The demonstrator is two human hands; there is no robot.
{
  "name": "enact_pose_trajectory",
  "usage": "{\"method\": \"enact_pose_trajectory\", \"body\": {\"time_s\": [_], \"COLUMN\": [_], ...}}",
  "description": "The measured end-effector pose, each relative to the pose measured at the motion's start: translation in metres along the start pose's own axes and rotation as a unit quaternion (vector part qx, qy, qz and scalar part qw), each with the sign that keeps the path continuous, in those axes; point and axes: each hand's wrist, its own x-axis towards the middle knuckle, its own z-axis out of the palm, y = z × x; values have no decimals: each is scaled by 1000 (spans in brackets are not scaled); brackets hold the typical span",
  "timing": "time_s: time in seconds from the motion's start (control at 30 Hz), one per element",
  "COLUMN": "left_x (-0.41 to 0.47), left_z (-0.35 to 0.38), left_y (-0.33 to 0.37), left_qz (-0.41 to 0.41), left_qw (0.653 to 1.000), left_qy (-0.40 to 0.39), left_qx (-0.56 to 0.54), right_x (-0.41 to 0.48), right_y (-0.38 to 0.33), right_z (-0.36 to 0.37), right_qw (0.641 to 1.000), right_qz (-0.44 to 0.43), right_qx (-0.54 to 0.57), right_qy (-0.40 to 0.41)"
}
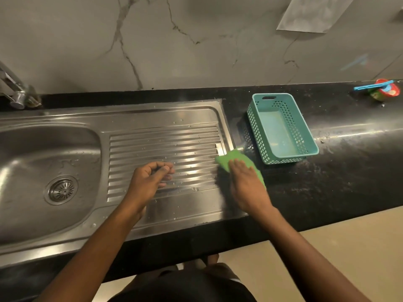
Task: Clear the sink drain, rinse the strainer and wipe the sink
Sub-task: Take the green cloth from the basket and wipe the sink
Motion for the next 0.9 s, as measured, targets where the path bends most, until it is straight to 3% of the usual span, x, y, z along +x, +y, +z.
{"method": "enact_pose_trajectory", "body": {"time_s": [0.1,0.2,0.33,0.43,0.67,0.8,0.9], "left_x": [0,0,1,1,-8,-16,-24], "left_z": [-9,-21,-36,-44,-54,-53,-51], "left_y": [-1,-4,-5,-1,4,3,0], "left_qz": [2,4,12,18,13,15,19], "left_qw": [1000,1000,1000,1000,1000,999,998], "left_qy": [2,5,10,12,24,37,53], "left_qx": [1,-3,-6,-10,-9,-14,-20], "right_x": [-9,-16,-15,-22,-33,-40,-39], "right_y": [-26,-59,-93,-125,-221,-187,-134], "right_z": [47,72,80,91,125,123,107], "right_qw": [997,993,993,996,972,962,971], "right_qz": [55,91,94,46,-187,-252,-219], "right_qx": [-7,59,64,62,92,50,50], "right_qy": [-60,-38,-30,-47,-111,-96,-78]}}
